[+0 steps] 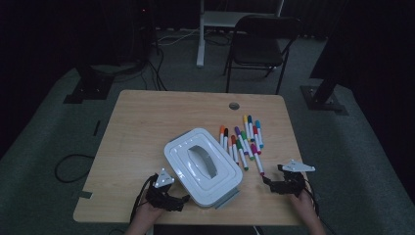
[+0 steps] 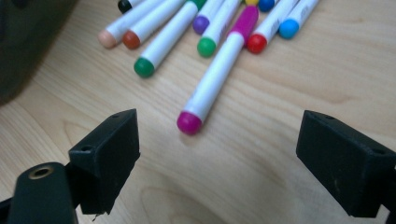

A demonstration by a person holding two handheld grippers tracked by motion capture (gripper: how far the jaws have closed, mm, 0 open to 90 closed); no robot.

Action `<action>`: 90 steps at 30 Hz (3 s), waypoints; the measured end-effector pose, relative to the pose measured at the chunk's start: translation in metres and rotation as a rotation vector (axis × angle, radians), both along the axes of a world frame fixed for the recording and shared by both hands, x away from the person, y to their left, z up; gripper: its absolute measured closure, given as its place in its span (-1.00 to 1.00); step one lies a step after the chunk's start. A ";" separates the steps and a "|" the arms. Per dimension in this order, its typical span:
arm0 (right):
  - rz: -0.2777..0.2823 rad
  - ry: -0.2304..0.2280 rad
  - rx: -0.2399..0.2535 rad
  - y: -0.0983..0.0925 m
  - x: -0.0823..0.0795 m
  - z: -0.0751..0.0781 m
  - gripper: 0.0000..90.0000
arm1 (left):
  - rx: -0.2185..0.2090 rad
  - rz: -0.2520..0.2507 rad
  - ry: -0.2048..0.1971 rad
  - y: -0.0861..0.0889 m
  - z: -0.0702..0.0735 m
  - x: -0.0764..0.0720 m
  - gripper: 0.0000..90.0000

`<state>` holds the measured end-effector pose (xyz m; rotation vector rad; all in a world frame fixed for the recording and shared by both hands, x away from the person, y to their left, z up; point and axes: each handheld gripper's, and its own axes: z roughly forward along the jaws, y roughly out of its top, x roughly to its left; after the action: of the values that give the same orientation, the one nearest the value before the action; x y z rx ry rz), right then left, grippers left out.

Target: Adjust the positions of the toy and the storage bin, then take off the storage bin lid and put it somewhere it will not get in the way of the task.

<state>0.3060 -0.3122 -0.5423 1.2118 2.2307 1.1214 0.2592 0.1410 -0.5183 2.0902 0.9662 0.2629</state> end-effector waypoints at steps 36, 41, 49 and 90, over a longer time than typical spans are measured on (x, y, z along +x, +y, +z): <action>-0.002 0.051 -0.090 0.004 -0.001 -0.008 -0.71 | -0.098 -0.154 -0.048 -0.027 0.096 0.010 -0.98; -0.003 0.052 -0.090 0.004 -0.001 -0.008 -0.71 | -0.105 -0.180 -0.050 -0.042 0.095 0.018 -0.98; -0.004 0.051 -0.089 0.004 -0.002 -0.008 -0.71 | -0.097 -0.155 -0.066 -0.065 0.099 0.029 -0.87; -0.004 0.051 -0.089 0.004 -0.002 -0.008 -0.71 | -0.072 -0.203 -0.046 -0.081 0.103 0.031 0.49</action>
<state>0.3044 -0.3083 -0.5505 1.2201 2.2887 0.9889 0.2907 0.0599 -0.4153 2.0880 0.7198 0.1684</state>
